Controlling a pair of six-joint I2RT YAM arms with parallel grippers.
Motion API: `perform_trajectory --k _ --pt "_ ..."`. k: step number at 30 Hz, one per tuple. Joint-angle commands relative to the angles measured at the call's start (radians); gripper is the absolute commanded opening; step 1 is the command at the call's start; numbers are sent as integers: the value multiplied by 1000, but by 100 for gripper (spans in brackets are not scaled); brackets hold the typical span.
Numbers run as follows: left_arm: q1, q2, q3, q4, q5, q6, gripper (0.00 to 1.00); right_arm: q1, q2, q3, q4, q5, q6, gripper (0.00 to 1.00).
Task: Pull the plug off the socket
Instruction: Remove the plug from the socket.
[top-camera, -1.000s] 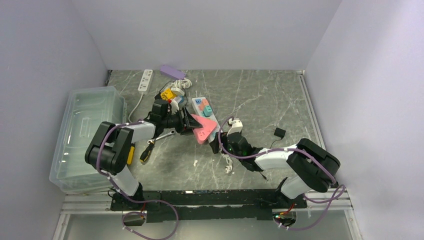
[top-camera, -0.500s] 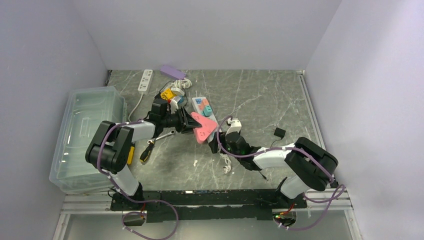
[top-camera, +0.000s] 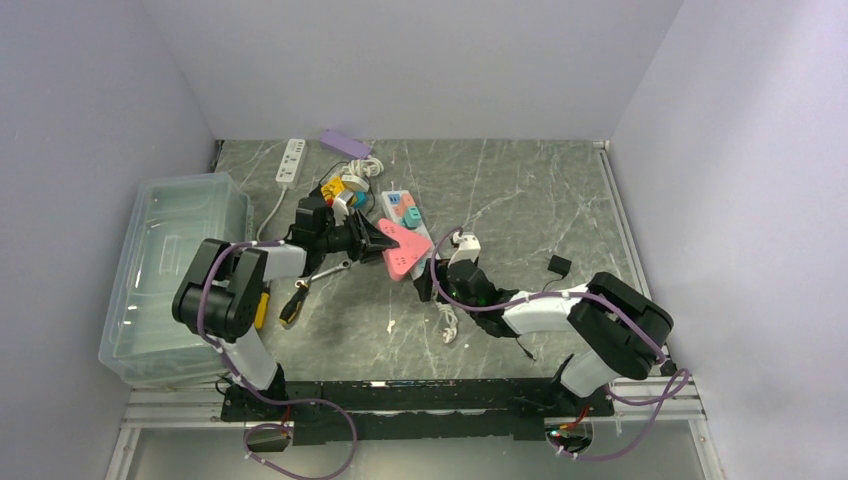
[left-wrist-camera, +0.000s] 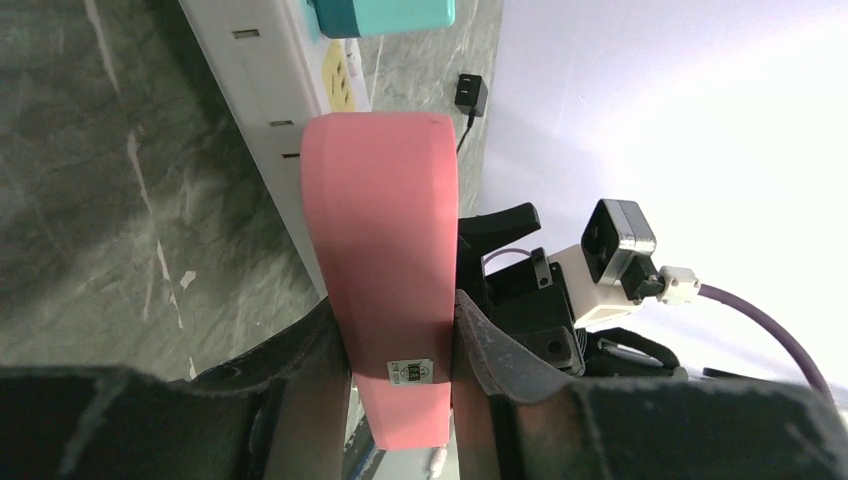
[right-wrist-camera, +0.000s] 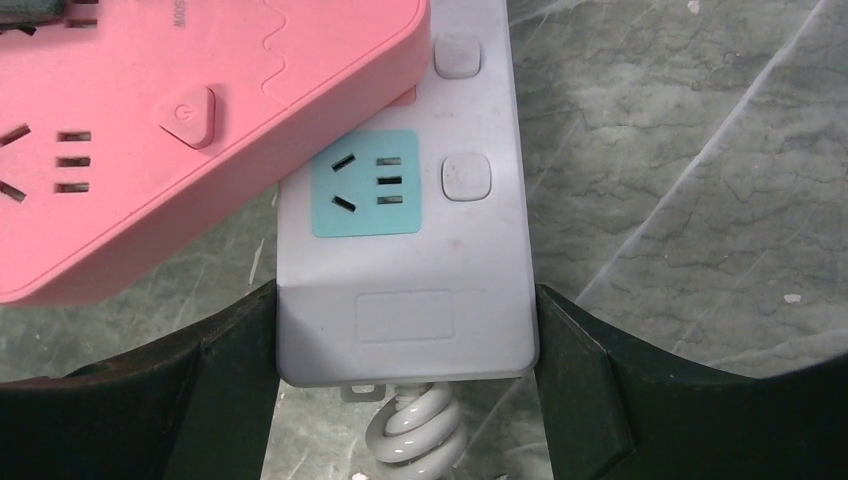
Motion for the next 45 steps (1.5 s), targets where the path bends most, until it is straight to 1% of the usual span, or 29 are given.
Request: perform_trajectory --k 1,5,12,16,18,22,24,33,37,40,45 --pt "22 12 -3 163 89 -72 0 29 -1 47 37 87 -34 0" --pt "35 8 4 118 83 -47 0 50 5 67 3 129 -47 0" --pt "41 12 3 116 83 -54 0 77 6 83 -16 182 -70 0" --pt "41 8 5 103 81 -42 0 80 11 85 -16 183 -62 0" --pt "41 -10 12 62 69 4 0 80 14 87 -21 174 -49 0" --pt "38 -91 62 -150 8 182 0 78 17 84 -18 165 -41 0" --pt "37 -116 70 -194 -5 223 0 77 17 82 -17 158 -37 0" --pt "36 -86 61 -110 39 167 0 69 4 72 -12 147 -36 0" --pt "36 -84 72 -139 31 157 0 72 -7 70 1 164 -65 0" --pt "41 -74 84 -160 34 141 0 102 -14 80 -5 224 -104 0" --pt "67 -25 69 -66 79 52 0 157 10 112 -26 326 -156 0"
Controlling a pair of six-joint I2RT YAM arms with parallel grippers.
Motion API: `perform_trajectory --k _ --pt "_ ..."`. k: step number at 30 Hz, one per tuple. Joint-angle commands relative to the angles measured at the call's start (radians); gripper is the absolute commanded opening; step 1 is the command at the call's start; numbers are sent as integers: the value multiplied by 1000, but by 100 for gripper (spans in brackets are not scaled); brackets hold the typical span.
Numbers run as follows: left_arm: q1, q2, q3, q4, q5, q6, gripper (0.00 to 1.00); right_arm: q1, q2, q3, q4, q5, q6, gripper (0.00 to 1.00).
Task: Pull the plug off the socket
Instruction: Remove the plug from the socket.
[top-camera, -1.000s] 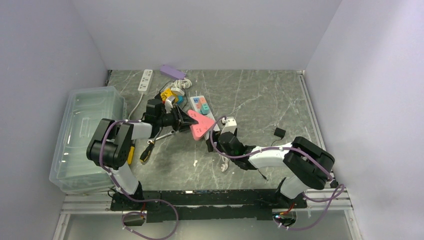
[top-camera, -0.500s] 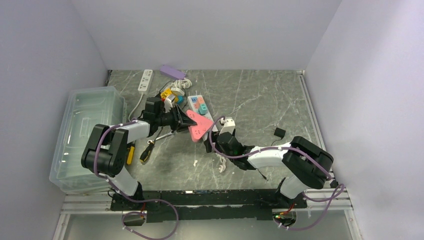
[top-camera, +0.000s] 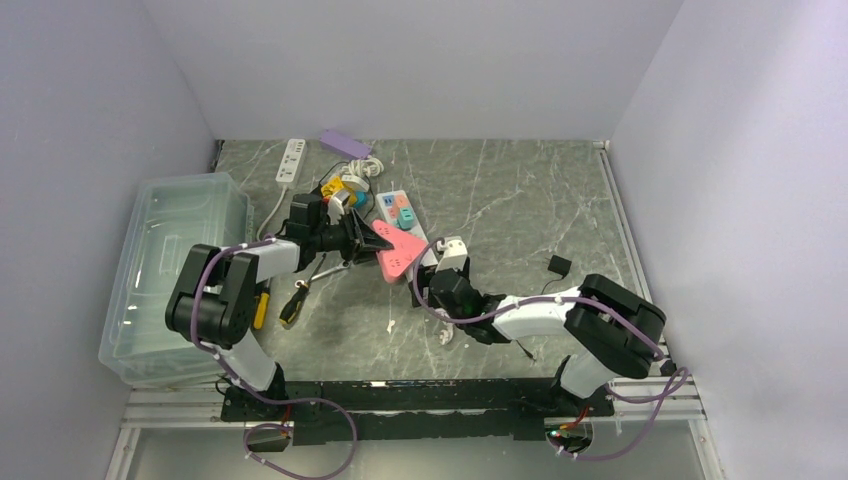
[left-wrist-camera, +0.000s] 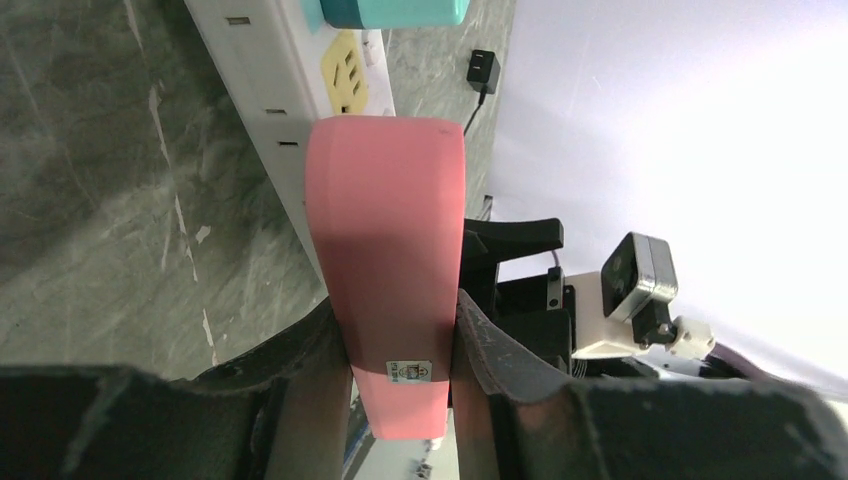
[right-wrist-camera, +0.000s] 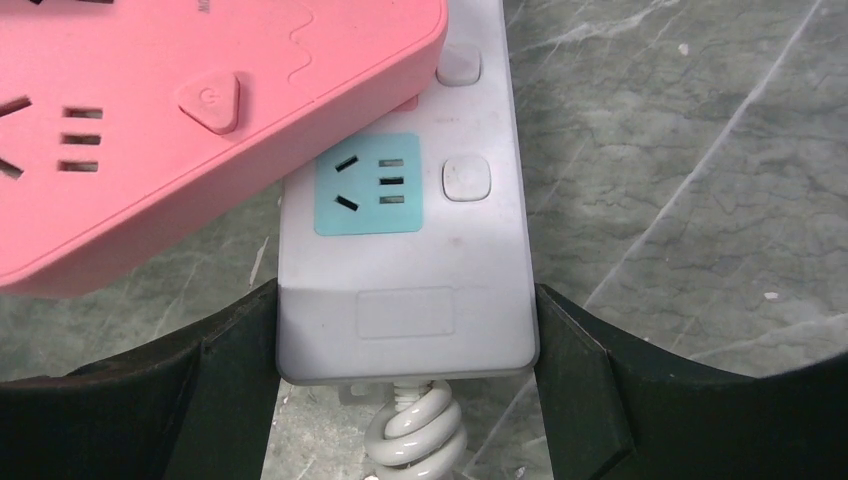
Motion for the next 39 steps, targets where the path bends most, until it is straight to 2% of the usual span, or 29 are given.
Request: perform_trajectory --k 1,11,19,21,29,35,39 --pt "31 24 38 128 48 -44 0 44 0 64 24 154 -100 0" --pt "39 -27 54 32 21 33 0 54 25 79 5 161 -67 0" --pt "30 -57 59 9 -1 97 0 -94 17 34 10 -83 82 0" --pt "16 -62 74 -22 -7 131 0 -116 10 28 11 -102 89 0" --pt "0 -47 93 -51 -2 143 0 -105 -21 20 16 -48 43 0" --pt "9 -46 108 -80 8 135 0 -22 -30 30 41 65 -47 0" --pt "29 -39 99 -38 48 89 0 31 0 59 38 159 -109 0"
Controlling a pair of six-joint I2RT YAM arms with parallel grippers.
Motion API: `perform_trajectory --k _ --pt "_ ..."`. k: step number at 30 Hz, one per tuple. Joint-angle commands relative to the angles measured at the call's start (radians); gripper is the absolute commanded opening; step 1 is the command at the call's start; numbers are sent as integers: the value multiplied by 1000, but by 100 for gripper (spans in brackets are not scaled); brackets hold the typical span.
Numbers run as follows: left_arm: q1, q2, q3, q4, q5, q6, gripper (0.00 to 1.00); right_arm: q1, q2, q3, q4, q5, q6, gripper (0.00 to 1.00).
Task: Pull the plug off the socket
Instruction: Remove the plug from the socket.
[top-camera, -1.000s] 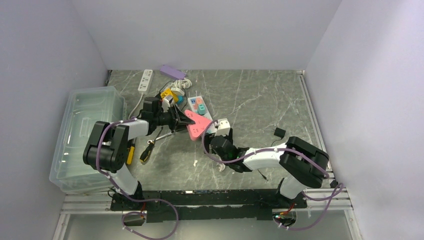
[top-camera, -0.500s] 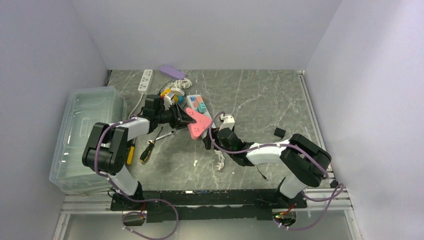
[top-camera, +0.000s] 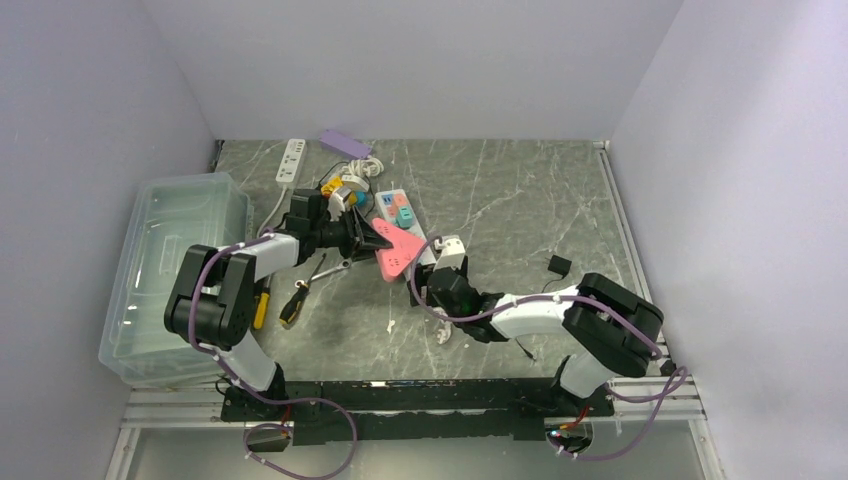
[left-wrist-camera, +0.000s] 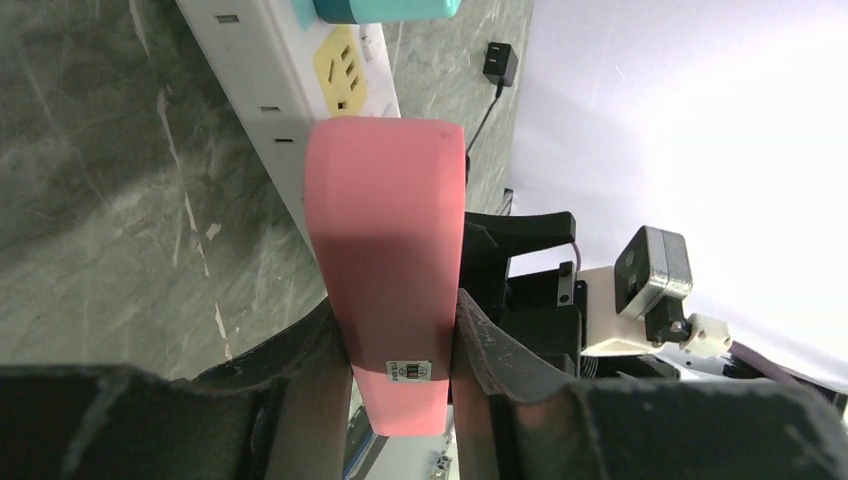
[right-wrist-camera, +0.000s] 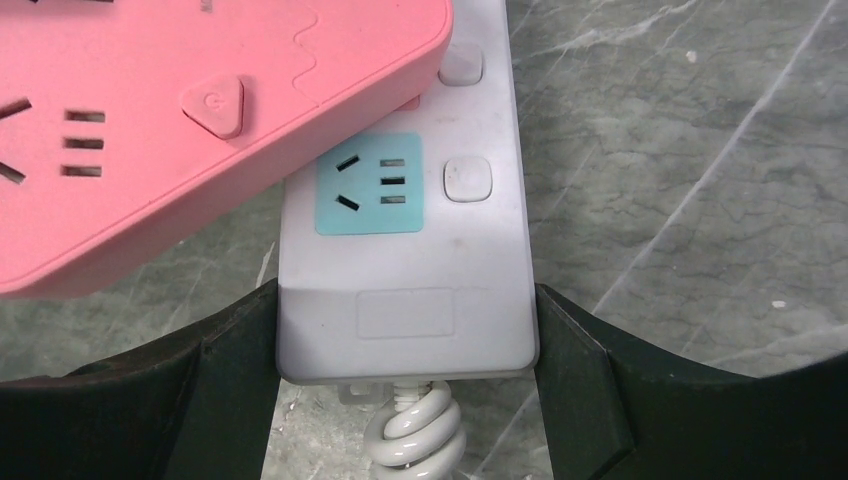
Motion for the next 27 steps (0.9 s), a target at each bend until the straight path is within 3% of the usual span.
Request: perform_trajectory --k 1,9,17,27 --pt "35 -39 43 84 62 5 0 56 2 48 47 193 -120 0" --pt "48 -72 54 1 38 73 0 64 25 56 43 166 -82 0" --pt "-1 -84 92 -114 -29 186 0 -112 -45 -20 112 -135 32 0" --pt "-20 -81 113 -139 -43 216 0 -125 -72 -33 99 -102 8 0"
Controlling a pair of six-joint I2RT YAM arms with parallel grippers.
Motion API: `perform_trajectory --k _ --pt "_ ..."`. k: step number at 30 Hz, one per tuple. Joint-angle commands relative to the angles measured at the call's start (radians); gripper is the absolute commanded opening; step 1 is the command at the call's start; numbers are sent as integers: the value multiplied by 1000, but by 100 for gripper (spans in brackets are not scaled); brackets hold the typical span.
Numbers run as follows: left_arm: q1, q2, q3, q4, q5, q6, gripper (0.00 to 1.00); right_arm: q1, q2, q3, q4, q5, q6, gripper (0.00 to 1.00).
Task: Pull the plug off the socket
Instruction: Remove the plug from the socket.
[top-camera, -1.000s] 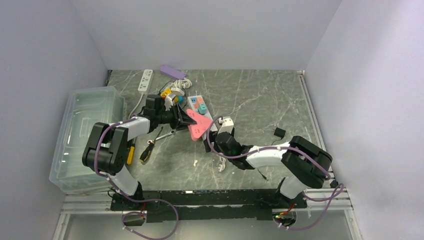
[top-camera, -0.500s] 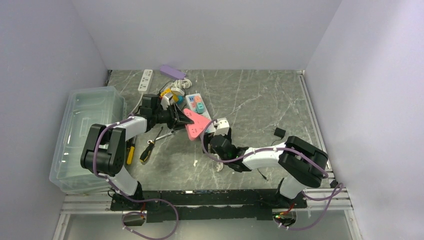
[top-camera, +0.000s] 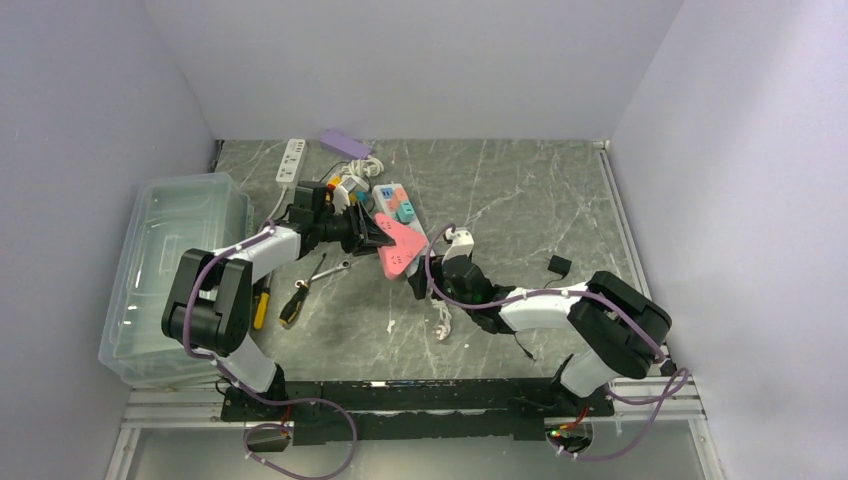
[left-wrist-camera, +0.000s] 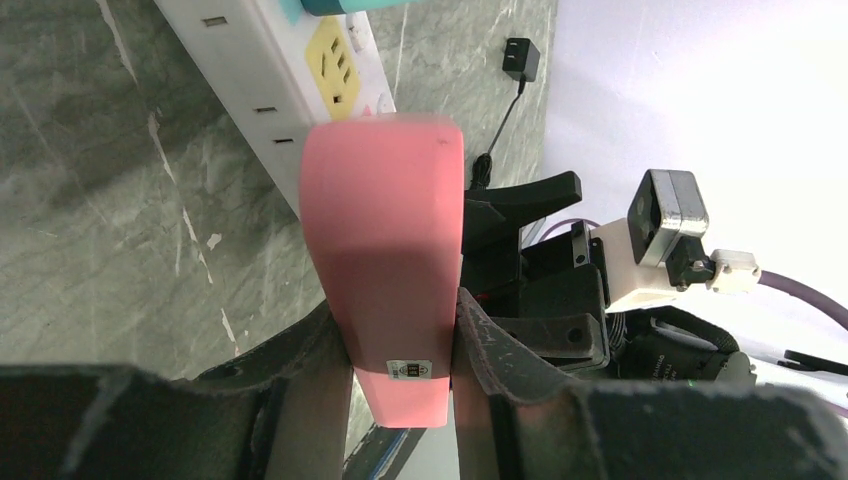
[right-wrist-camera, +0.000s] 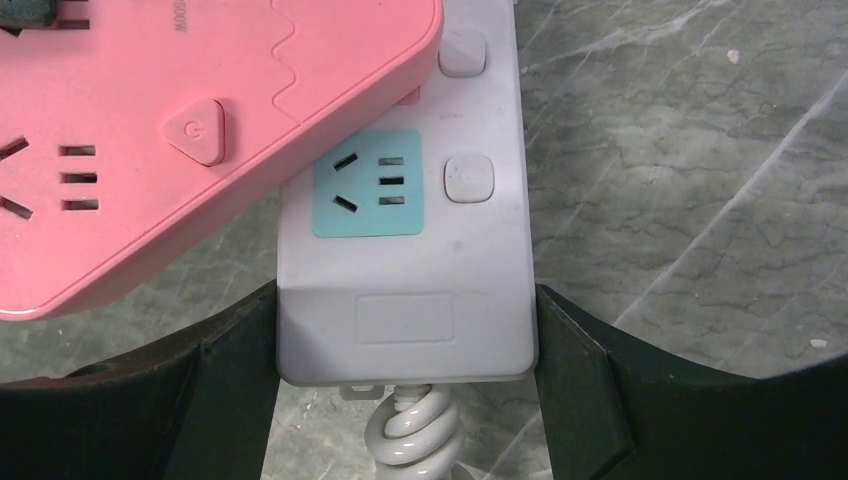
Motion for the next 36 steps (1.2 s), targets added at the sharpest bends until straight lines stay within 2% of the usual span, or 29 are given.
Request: perform_trajectory --k 1,11,17,22,30,36 --pt "12 -46 34 10 17 95 0 -9 -45 -2 46 105 -17 0" --pt "71 -45 47 14 74 65 0 159 49 105 -24 343 -163 0" --pt "105 -41 34 54 111 22 0 198 88 132 -31 402 -187 0" --pt "109 -73 33 25 78 56 0 185 84 119 -7 362 -173 0" --pt "49 -135 71 -135 -42 199 0 -4 39 34 54 56 -15 0" --pt "24 -124 83 -151 -43 215 0 -21 29 26 55 43 -17 0"
